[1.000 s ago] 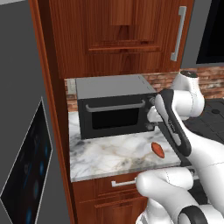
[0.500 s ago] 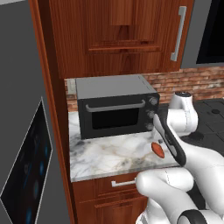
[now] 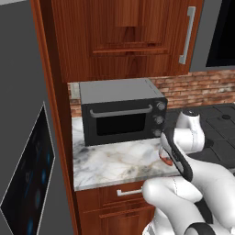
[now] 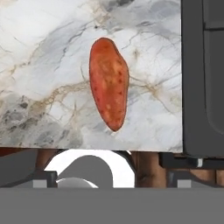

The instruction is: Place the sweet potato in the correct fridge rack based on whether it is a fruit or vegetable. Finally, close the fridge door.

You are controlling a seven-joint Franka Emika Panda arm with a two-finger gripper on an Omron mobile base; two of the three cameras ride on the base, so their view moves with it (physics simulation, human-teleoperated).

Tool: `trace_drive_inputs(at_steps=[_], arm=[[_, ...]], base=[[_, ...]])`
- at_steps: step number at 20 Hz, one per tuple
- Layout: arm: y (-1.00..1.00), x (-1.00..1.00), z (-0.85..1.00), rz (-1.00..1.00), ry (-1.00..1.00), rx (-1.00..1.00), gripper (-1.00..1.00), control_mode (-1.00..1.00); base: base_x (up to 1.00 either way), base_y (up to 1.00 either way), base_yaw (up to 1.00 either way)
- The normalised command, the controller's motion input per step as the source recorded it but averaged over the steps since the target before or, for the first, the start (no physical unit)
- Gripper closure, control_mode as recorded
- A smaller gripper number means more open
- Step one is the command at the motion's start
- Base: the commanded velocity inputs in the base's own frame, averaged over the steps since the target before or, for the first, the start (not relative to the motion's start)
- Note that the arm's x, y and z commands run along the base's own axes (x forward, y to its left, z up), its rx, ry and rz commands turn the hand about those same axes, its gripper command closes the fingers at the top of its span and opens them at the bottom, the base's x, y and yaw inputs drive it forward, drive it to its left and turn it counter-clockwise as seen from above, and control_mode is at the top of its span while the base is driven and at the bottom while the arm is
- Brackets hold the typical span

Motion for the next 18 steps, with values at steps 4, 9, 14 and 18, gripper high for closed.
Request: trace_drive_inputs(at_steps=[4, 9, 14, 18], arm=[[0.0, 0.09, -0.42, 0.0, 0.0, 0.0, -1.0, -1.0], [0.0, 0.3, -0.21, 0.0, 0.03, 0.0, -1.0, -1.0], [0.0, 0.41, -0.08, 0.0, 0.05, 0.0, -1.0, -1.0], [0.0, 0.4, -0.16, 0.0, 0.03, 0.0, -1.0, -1.0]], base=[[0.0, 0.0, 0.0], [0.0, 0.0, 0.0], [0.0, 0.0, 0.0], [0.0, 0.0, 0.0]])
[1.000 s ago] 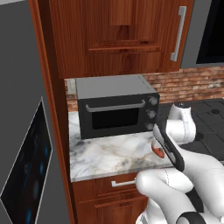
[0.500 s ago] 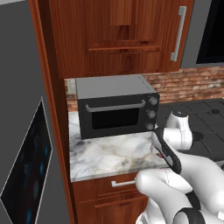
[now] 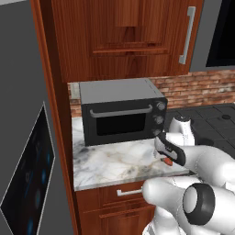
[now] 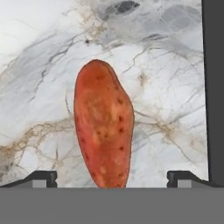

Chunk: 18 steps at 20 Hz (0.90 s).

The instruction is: Place the sweet potato in the correct fridge rack based on whether it is a fruit or vegetable. Finally, close the fridge door.

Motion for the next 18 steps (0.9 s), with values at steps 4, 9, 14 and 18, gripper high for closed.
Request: trace_drive_inputs(at_steps=[4, 9, 14, 18], arm=[[0.0, 0.35, -0.19, 0.0, 0.0, 0.0, -1.0, -1.0], [0.0, 0.23, -0.31, 0.0, 0.01, 0.0, 1.0, -1.0], [0.0, 0.04, -0.58, 0.0, 0.04, 0.0, 1.0, -1.0], [0.0, 0.0, -0.31, 0.0, -0.01, 0.0, 1.0, -1.0]], base=[[0.0, 0.0, 0.0], [0.0, 0.0, 0.0], [0.0, 0.0, 0.0], [0.0, 0.0, 0.0]])
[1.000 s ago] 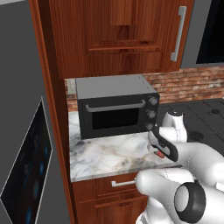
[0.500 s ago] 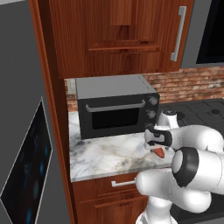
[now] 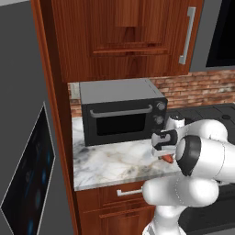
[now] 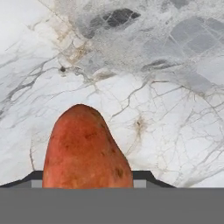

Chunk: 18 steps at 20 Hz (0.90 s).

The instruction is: Place the sweet potato in the correct fridge rack based on whether it is a fruit or vegetable. Finally, close the fridge door.

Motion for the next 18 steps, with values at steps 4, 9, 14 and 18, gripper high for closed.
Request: trace_drive_inputs(at_steps=[4, 9, 14, 18], arm=[[0.0, -0.05, -0.09, 0.01, -0.02, 0.0, 1.0, -1.0], [0.03, -0.58, 0.49, 0.1, -0.07, 0.0, 1.0, -1.0], [0.18, -0.83, 0.97, 0.24, -0.24, -0.09, 1.0, -1.0], [0.52, -0.85, 0.85, 0.28, -0.2, -0.17, 1.0, -1.0]], base=[[0.0, 0.0, 0.0], [0.0, 0.0, 0.0], [0.0, 0.0, 0.0], [0.0, 0.0, 0.0]])
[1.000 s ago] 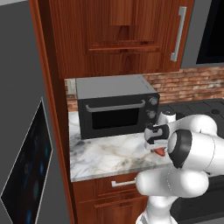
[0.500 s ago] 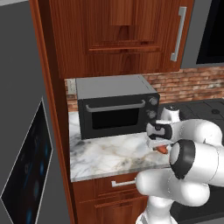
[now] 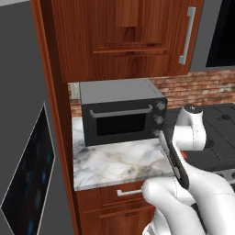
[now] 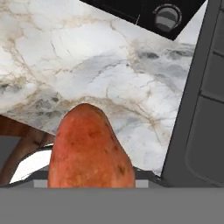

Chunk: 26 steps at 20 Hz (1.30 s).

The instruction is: Place the sweet potato in the correct fridge rack based on whether it is a fruit or vegetable. Finally, close the fridge door.

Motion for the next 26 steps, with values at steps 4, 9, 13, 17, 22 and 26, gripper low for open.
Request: trace_drive_inputs(at_steps=[4, 9, 13, 17, 22, 26], arm=[[0.67, -0.76, 0.78, 0.28, -0.25, -0.18, 1.0, -1.0], [0.41, -0.56, 0.96, 0.28, -0.32, -0.13, 1.0, -1.0], [0.15, -0.41, 0.51, 0.25, -0.2, -0.09, 1.0, -1.0], [0.0, -0.32, 0.0, 0.11, -0.01, -0.01, 1.0, -1.0], [-0.05, -0.28, 0.0, 0.05, 0.0, 0.0, 1.0, 1.0], [0.0, 0.0, 0.0, 0.0, 0.0, 0.0, 1.0, 1.0]], base=[[0.0, 0.0, 0.0], [0.0, 0.0, 0.0], [0.0, 0.0, 0.0], [0.0, 0.0, 0.0], [-0.29, -0.05, 0.05], [-0.98, -0.02, 0.31]])
